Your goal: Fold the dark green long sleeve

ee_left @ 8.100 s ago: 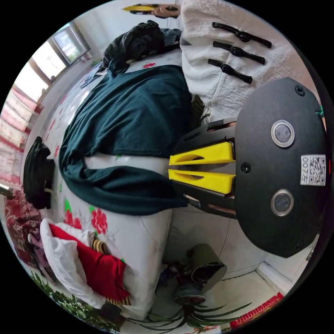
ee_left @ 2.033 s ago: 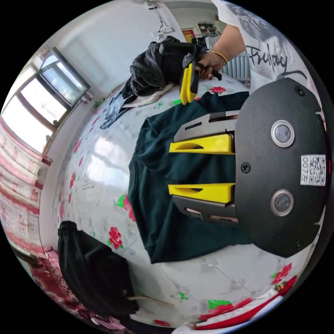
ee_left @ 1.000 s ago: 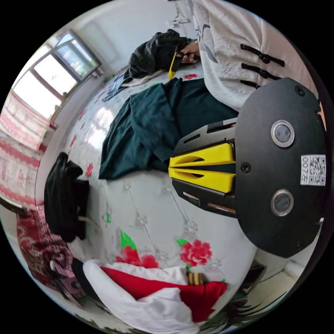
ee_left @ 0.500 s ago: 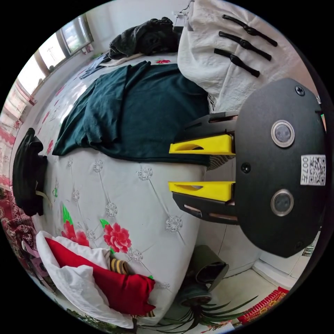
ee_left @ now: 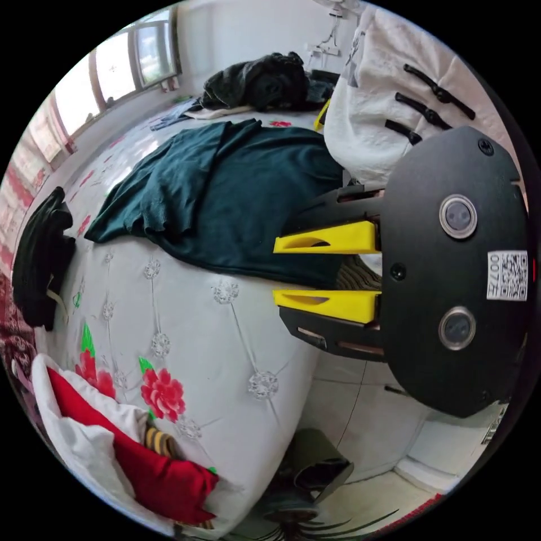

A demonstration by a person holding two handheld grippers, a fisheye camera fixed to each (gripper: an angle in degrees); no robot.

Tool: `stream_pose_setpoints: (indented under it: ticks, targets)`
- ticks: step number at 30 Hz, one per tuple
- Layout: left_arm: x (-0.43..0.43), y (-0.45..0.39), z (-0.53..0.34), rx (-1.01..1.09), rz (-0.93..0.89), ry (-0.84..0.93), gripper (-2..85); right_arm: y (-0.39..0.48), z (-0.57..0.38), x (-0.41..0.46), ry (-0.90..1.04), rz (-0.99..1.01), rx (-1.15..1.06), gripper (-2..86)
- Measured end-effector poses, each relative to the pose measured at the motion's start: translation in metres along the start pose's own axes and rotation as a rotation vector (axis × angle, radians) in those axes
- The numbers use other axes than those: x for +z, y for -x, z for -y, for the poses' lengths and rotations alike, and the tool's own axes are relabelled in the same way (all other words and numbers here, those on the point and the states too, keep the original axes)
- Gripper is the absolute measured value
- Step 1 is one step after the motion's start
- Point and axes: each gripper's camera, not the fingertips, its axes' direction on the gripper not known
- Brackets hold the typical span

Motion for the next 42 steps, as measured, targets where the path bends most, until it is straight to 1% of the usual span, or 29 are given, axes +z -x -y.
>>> stream_pose_setpoints:
  ticks: [1,2,5,6,7,8,10,11,13,15,16,18,21,24,26,27,29,30,31,32,33,34,35,36,37,38,40,41,42]
  targets:
    - [-0.003,0.003,-0.007,0.004,-0.042,-0.006,9.7,0.0,-0.008,0.004,0.009,0.002,0.004,1.4]
    - [-0.003,0.003,-0.009,0.017,-0.046,0.003,9.6,0.001,-0.012,0.011,0.02,-0.002,0.003,1.3]
    - [0.027,-0.019,-0.002,0.13,0.02,0.15,5.6,0.005,-0.008,0.019,0.029,-0.067,0.021,0.7]
    - [0.036,-0.033,0.006,0.194,0.067,0.189,1.5,0.007,-0.005,0.02,0.04,-0.072,0.008,0.5]
    - [0.042,-0.05,0.018,0.287,0.086,0.222,0.7,0.013,0.004,0.017,0.04,-0.067,-0.028,0.3]
    - [0.044,-0.058,0.025,0.317,0.086,0.228,0.3,0.019,0.011,0.008,-0.006,-0.054,-0.076,0.2]
    - [0.04,-0.081,0.057,0.362,0.012,0.155,-0.2,0.025,0.026,-0.01,-0.078,-0.02,-0.13,0.1]
    - [0.038,-0.085,0.066,0.354,-0.015,0.132,-0.2,0.027,0.038,-0.022,-0.124,-0.017,-0.138,0.1]
    - [0.026,-0.093,0.103,0.269,-0.1,0.003,0.1,0.029,0.054,-0.041,-0.202,-0.034,-0.142,0.3]
    - [0.019,-0.095,0.122,0.198,-0.094,-0.081,0.9,0.028,0.067,-0.056,-0.269,-0.064,-0.12,0.8]
    - [0.016,-0.094,0.13,0.159,-0.065,-0.093,3.7,0.025,0.072,-0.061,-0.281,-0.076,-0.104,1.2]
    - [0.012,-0.092,0.135,0.139,-0.024,-0.063,7.3,0.016,0.074,-0.06,-0.253,-0.088,-0.076,2.8]
    - [0.001,-0.087,0.113,0.17,-0.005,-0.063,9.7,-0.005,0.057,-0.044,-0.201,-0.014,-0.048,4.9]
    - [0.012,-0.088,0.084,0.184,0.016,0.031,11.1,-0.025,0.037,-0.016,-0.121,-0.011,-0.002,5.7]
    - [0.031,-0.098,0.066,0.216,0.074,0.118,12.1,-0.032,0.029,-0.001,-0.096,0.005,0.014,5.4]
    - [0.047,-0.11,0.055,0.254,0.154,0.186,12.2,-0.031,0.028,0.004,-0.082,0.007,0.012,5.3]
    - [0.061,-0.132,0.039,0.35,0.335,0.181,10.8,-0.023,0.029,0.022,-0.007,-0.014,-0.043,3.8]
    - [0.067,-0.147,0.033,0.439,0.406,0.181,7.4,-0.02,0.029,0.026,0.01,-0.019,-0.062,3.2]
    - [0.071,-0.155,0.031,0.488,0.389,0.193,2.2,-0.016,0.029,0.03,0.026,-0.046,-0.086,2.3]
    - [0.071,-0.156,0.032,0.488,0.38,0.201,1.8,-0.015,0.027,0.029,0.033,-0.057,-0.113,1.5]
    - [0.066,-0.152,0.036,0.484,0.309,0.219,0.9,-0.015,0.026,0.027,0.033,-0.054,-0.125,1.2]
    - [0.049,-0.141,0.041,0.466,0.154,0.192,0.4,-0.017,0.022,0.017,0.022,-0.028,-0.146,0.8]
    - [0.037,-0.133,0.044,0.449,0.073,0.17,0.2,-0.022,0.015,0.002,-0.01,0.026,-0.167,0.5]
    - [0.012,-0.115,0.05,0.409,-0.066,0.124,0.0,-0.026,0.01,-0.008,-0.033,0.061,-0.176,0.3]
    - [-0.016,-0.097,0.054,0.378,-0.186,0.063,-0.2,-0.034,0.002,-0.029,-0.085,0.142,-0.186,0.2]
    - [-0.031,-0.087,0.056,0.363,-0.238,0.025,-0.3,-0.044,-0.006,-0.052,-0.142,0.24,-0.192,0.1]
    - [-0.088,-0.057,0.062,0.332,-0.401,-0.124,-0.5,-0.06,-0.017,-0.087,-0.241,0.366,-0.198,-0.1]
    - [-0.101,-0.052,0.063,0.33,-0.426,-0.163,-0.5,-0.069,-0.023,-0.109,-0.319,0.424,-0.207,-0.1]
    - [-0.124,-0.044,0.067,0.327,-0.468,-0.247,-0.5,-0.073,-0.024,-0.119,-0.359,0.452,-0.21,-0.1]
